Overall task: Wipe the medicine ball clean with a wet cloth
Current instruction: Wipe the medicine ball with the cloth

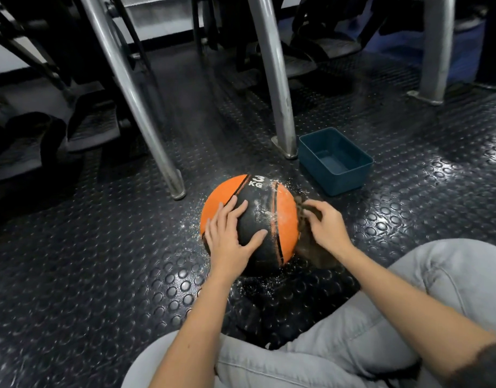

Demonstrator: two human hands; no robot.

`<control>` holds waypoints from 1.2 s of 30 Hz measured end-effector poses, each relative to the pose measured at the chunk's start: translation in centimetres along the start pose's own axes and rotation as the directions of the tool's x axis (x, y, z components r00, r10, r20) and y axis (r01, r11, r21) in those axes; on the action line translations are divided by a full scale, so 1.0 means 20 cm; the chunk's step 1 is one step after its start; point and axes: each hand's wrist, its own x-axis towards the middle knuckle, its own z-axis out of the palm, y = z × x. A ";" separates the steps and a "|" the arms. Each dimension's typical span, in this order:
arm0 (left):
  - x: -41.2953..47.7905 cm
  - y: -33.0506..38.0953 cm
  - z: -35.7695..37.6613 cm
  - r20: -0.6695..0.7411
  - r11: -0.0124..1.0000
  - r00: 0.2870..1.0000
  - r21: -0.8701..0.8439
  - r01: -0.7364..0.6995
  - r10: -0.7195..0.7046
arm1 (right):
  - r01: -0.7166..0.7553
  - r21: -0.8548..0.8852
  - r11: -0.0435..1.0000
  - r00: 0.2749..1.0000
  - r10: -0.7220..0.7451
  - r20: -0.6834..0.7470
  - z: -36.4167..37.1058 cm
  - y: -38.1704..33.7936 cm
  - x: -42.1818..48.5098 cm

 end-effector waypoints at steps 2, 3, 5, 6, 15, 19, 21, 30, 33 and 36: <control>0.00 0.00 0.00 -0.024 1.000 0.999 0.001 0.031 -0.031 | 0.046 0.072 0.996 0.999 -0.045 -0.023 0.01 -0.08 -0.05; 0.00 0.00 0.00 -0.032 0.999 0.998 -0.001 0.048 -0.048 | 0.124 0.084 0.989 0.992 -0.124 -0.008 0.02 -0.13 -0.09; 0.00 0.00 -0.01 -0.042 0.998 0.998 -0.002 0.055 -0.055 | 0.356 0.047 0.933 0.932 -0.358 0.062 0.02 -0.23 -0.17; 0.00 0.00 -0.01 -0.041 0.999 0.998 0.000 0.049 -0.049 | 0.460 -0.013 0.888 0.885 -0.457 0.091 0.03 -0.25 -0.20; 0.01 0.03 0.03 0.004 0.999 1.000 0.048 -0.011 0.011 | 0.093 -0.015 0.996 0.995 -0.093 -0.025 -0.01 -0.11 0.02; 0.01 0.02 0.02 -0.026 1.000 0.999 0.014 0.027 -0.026 | 0.348 -0.045 0.936 0.937 -0.349 -0.009 0.05 -0.22 -0.20; 0.01 0.02 0.01 -0.017 0.999 0.999 -0.004 0.034 -0.034 | 0.486 -0.100 0.868 0.874 -0.484 0.043 0.05 -0.24 -0.23; 0.01 0.04 0.02 -0.009 1.000 1.000 0.001 0.021 -0.021 | 0.147 0.019 0.989 0.985 -0.145 -0.090 0.05 -0.11 -0.05; 0.01 0.03 0.01 -0.017 0.998 0.998 -0.026 0.055 -0.055 | 0.342 0.014 0.939 0.938 -0.341 -0.054 0.07 -0.17 -0.22; 0.02 0.01 -0.01 -0.003 0.997 0.998 -0.055 0.058 -0.058 | 0.467 -0.088 0.880 0.883 -0.469 0.001 0.04 -0.14 -0.17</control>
